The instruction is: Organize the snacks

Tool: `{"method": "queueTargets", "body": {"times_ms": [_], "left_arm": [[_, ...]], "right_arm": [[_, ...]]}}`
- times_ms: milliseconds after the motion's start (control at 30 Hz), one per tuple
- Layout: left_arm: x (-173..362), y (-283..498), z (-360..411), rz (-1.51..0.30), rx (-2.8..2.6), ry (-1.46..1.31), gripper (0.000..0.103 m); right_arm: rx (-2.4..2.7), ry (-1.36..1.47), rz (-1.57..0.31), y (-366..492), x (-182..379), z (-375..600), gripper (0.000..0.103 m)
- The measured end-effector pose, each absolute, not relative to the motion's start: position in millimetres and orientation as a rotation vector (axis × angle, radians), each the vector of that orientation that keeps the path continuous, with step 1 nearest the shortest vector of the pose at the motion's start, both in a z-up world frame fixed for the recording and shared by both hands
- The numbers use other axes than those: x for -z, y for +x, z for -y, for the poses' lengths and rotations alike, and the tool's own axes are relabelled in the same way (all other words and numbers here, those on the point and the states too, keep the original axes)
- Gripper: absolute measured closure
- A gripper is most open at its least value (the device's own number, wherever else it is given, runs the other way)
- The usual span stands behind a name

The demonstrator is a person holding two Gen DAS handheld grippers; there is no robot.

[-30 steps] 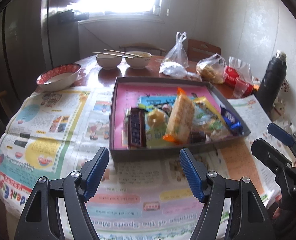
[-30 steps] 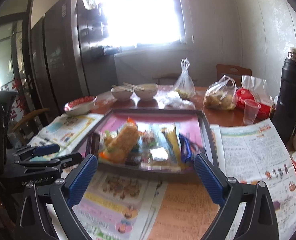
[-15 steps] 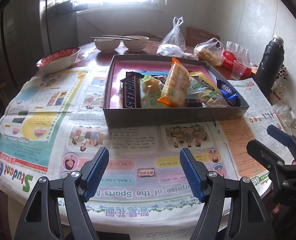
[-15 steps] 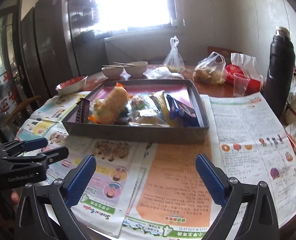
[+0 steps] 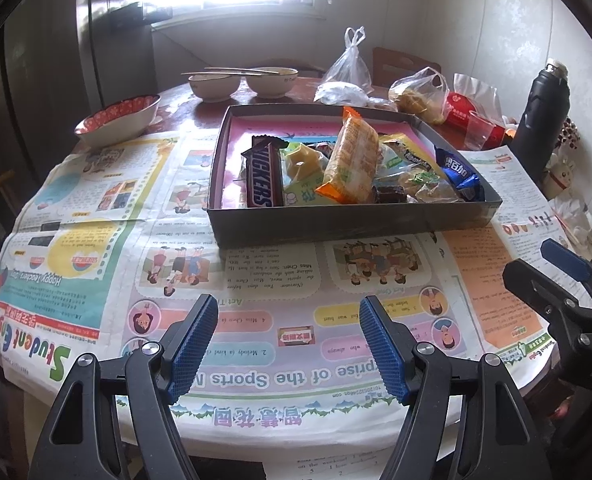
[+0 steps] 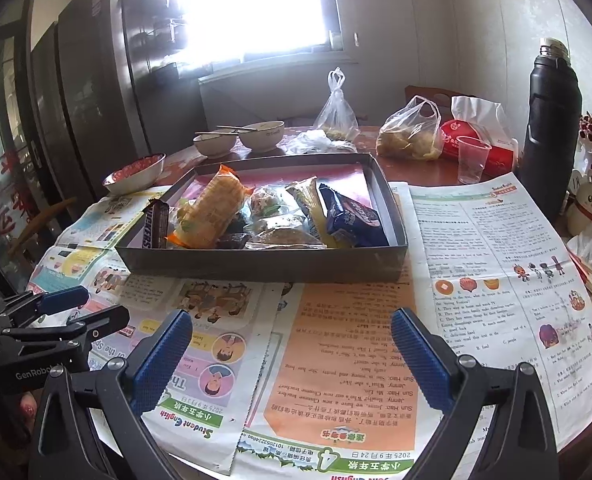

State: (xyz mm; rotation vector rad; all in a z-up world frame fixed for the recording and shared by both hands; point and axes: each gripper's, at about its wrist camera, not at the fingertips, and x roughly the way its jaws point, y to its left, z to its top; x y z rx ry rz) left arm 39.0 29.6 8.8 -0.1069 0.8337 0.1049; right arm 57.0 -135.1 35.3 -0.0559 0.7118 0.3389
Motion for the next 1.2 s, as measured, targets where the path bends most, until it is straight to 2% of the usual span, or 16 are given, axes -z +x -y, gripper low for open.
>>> {"method": "queueTargets", "body": {"times_ms": [1200], "left_arm": [[-7.7,36.3,-30.0,-0.84,-0.098,-0.103,0.028]], "right_arm": [[-0.336,-0.057,-0.704,53.1,-36.3,131.5,0.002]]}}
